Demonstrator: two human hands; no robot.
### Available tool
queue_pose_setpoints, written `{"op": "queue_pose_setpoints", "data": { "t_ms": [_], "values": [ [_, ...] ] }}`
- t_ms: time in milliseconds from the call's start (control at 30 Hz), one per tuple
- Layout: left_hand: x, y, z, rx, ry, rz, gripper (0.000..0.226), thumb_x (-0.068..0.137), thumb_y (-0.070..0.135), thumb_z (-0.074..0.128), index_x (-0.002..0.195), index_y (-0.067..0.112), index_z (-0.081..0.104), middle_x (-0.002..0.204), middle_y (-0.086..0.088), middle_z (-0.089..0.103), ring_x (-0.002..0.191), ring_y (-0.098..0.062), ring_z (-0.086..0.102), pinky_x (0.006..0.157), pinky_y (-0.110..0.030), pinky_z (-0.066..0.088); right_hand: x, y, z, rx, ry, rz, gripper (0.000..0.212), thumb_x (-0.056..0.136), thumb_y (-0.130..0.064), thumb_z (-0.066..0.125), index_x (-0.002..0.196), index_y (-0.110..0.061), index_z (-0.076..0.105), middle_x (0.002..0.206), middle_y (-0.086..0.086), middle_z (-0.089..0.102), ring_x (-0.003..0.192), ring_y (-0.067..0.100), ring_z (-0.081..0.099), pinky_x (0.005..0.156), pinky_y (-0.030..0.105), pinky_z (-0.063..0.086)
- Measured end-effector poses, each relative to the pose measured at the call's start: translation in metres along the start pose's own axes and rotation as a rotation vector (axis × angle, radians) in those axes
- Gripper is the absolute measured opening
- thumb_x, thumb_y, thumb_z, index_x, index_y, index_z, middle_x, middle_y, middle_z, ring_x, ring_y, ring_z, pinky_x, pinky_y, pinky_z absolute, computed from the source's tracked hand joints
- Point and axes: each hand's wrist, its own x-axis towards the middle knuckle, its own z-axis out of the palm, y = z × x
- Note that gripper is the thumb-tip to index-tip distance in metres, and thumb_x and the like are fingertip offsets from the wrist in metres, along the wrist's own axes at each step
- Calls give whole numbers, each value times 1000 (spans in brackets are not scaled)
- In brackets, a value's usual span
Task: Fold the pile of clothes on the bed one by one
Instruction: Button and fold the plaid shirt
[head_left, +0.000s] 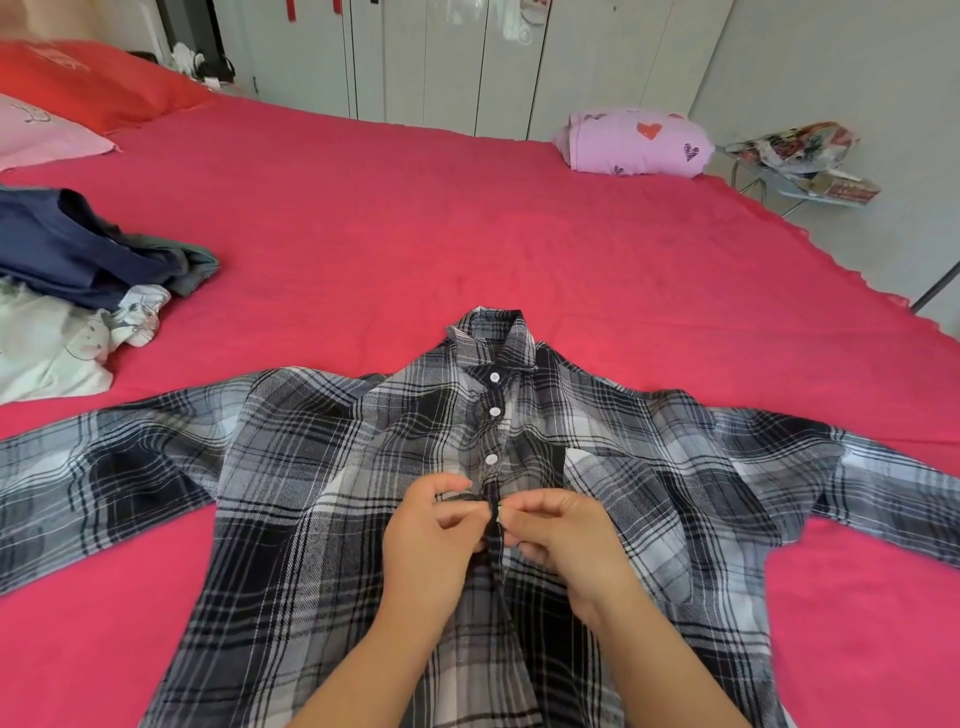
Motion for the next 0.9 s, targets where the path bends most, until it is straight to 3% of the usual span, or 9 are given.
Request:
{"op": "queue_pose_setpoints", "data": {
  "t_ms": [133, 267, 367, 500, 600, 733, 900],
  "values": [
    [2, -1, 1, 18, -1, 13, 29, 76, 11, 73, 85, 30, 54, 73, 4, 72, 74, -10, 67, 78, -28, 51, 1, 3, 0, 35, 10, 14, 7, 80, 2, 67, 82, -5, 68, 67, 2, 67, 55, 4, 63, 52, 12, 47],
    [7, -2, 0, 86, -30, 73, 27, 76, 12, 74, 87, 29, 55, 71, 8, 71, 74, 9, 60, 70, -4, 39, 2, 2, 1, 62, 23, 16, 12, 81, 4, 65, 80, -7, 67, 70, 3, 68, 58, 7, 65, 55, 14, 50],
    [7, -4, 0, 160, -6, 134, 25, 77, 14, 73, 89, 28, 57, 71, 9, 70, 77, 9, 59, 68, 0, 36, 2, 2, 2, 29, 21, 0, 14, 82, 3, 65, 78, -10, 67, 70, 2, 68, 63, 9, 67, 60, 17, 53],
    [4, -8, 3, 223, 55, 235, 29, 78, 11, 72, 89, 31, 53, 67, 12, 68, 84, 12, 56, 67, 2, 34, 2, 2, 5, 30, 3, -11, 3, 82, -11, 69, 84, -9, 69, 75, 4, 70, 69, 12, 68, 68, 22, 55],
    [-1, -9, 7, 266, 40, 304, 29, 80, 10, 70, 92, 29, 51, 65, 17, 63, 82, 13, 56, 66, 1, 36, 5, 7, 6, -14, 32, -26, 14, 79, -20, 72, 84, -8, 69, 71, 3, 68, 64, 8, 64, 65, 21, 53],
    [-2, -11, 7, 325, 33, 360, 25, 81, 13, 70, 100, 24, 57, 70, 22, 58, 69, 13, 56, 67, 3, 35, 8, 9, 6, 16, 63, 0, 9, 81, -9, 70, 79, -11, 61, 64, 3, 63, 60, 9, 61, 62, 22, 52],
    [-1, -17, 6, 380, 20, 418, 25, 80, 12, 70, 104, 17, 63, 74, 29, 52, 72, 17, 52, 72, 4, 35, 7, 10, 5, 149, 61, 71, 13, 83, 0, 65, 80, -11, 59, 61, 2, 62, 58, 11, 60, 56, 20, 53]
  ]
}}
